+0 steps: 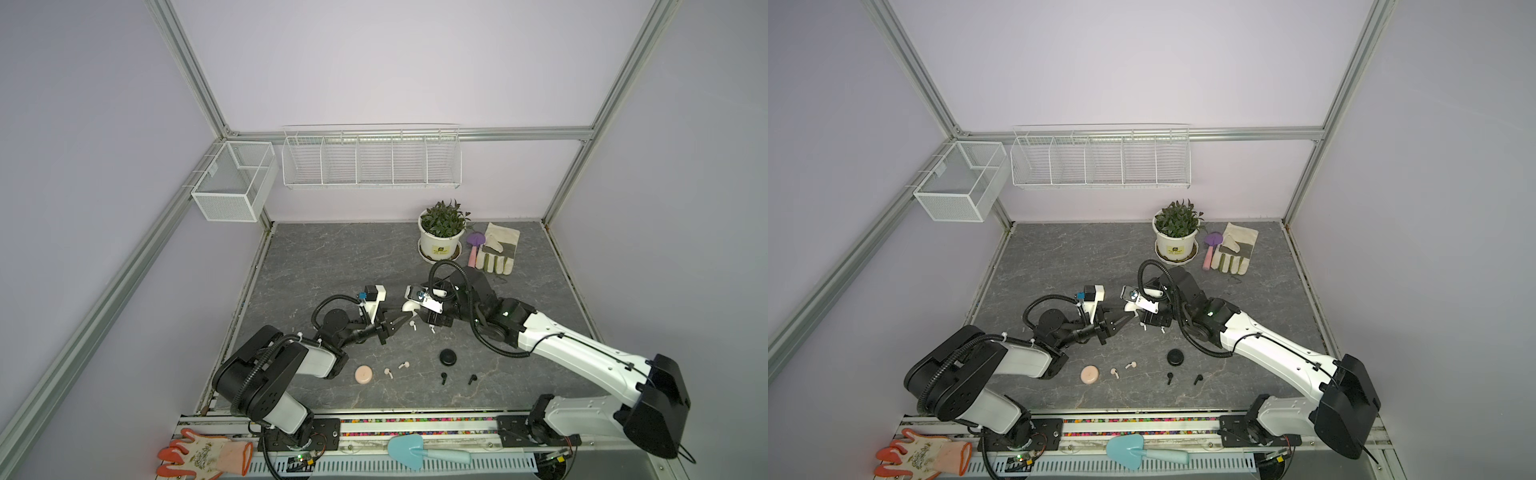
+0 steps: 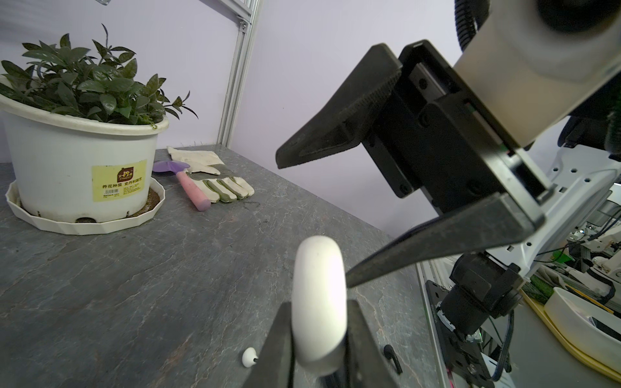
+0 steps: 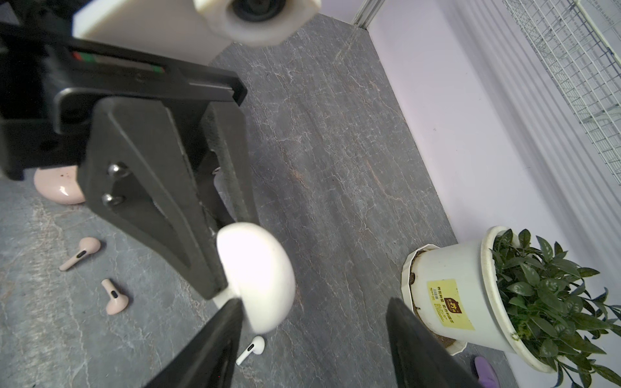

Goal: Insert wireless bluetooth earbuds into charging case
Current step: Open the charging case.

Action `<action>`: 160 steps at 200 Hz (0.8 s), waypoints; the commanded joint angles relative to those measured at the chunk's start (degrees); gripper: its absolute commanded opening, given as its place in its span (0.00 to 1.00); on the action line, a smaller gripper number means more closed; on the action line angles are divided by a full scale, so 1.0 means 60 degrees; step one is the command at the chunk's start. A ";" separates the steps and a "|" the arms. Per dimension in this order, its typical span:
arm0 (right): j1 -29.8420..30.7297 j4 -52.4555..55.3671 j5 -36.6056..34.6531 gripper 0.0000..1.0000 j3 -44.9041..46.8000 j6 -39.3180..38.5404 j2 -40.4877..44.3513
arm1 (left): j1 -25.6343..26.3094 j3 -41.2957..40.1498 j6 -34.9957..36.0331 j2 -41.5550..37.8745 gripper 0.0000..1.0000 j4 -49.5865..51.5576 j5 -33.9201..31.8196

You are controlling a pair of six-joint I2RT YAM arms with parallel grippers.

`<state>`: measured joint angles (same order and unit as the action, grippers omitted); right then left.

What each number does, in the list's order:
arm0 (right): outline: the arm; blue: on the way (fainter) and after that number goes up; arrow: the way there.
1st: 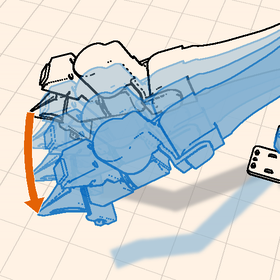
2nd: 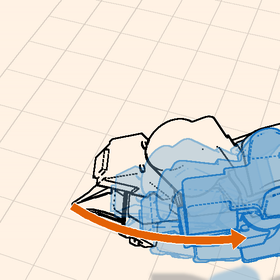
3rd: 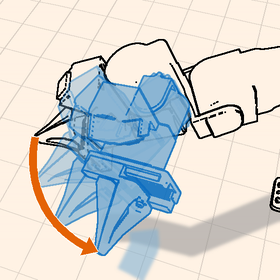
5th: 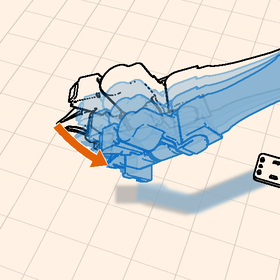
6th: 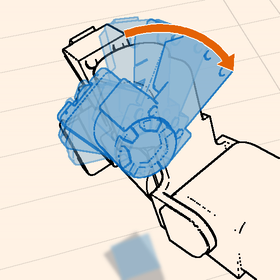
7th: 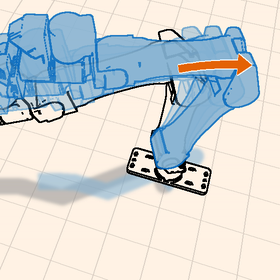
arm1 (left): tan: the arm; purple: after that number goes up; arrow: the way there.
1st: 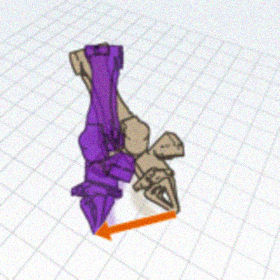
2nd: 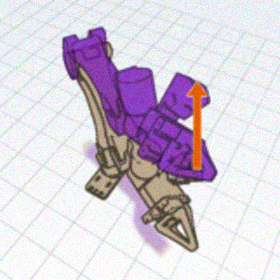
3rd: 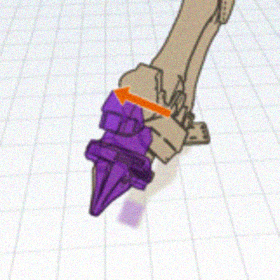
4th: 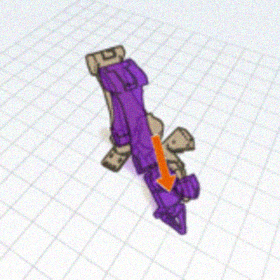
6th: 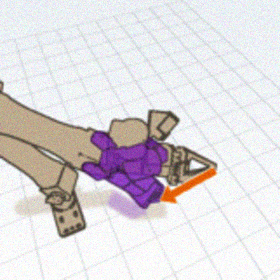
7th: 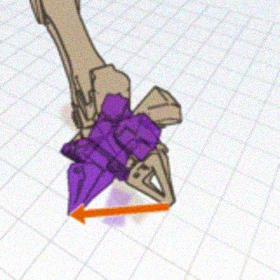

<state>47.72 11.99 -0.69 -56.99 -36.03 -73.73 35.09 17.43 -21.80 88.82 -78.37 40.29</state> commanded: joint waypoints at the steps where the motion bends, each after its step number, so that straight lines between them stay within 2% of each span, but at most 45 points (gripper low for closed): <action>1: -0.0029 -0.0489 -0.0458 0.71 -0.0199 -0.0014 0.0218 | 0.0047 -0.0140 0.0188 -0.0106 0.00 -0.0465 0.0413; 160: -0.0022 -0.0683 -0.0517 0.72 -0.0254 0.0069 0.0106 | 0.0041 -0.0225 0.0186 -0.0199 0.00 -0.0459 0.0506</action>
<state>47.72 9.61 -3.66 -57.01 -35.99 -72.93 35.11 16.80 -21.80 88.79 -78.59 41.89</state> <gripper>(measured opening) 0.717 0.206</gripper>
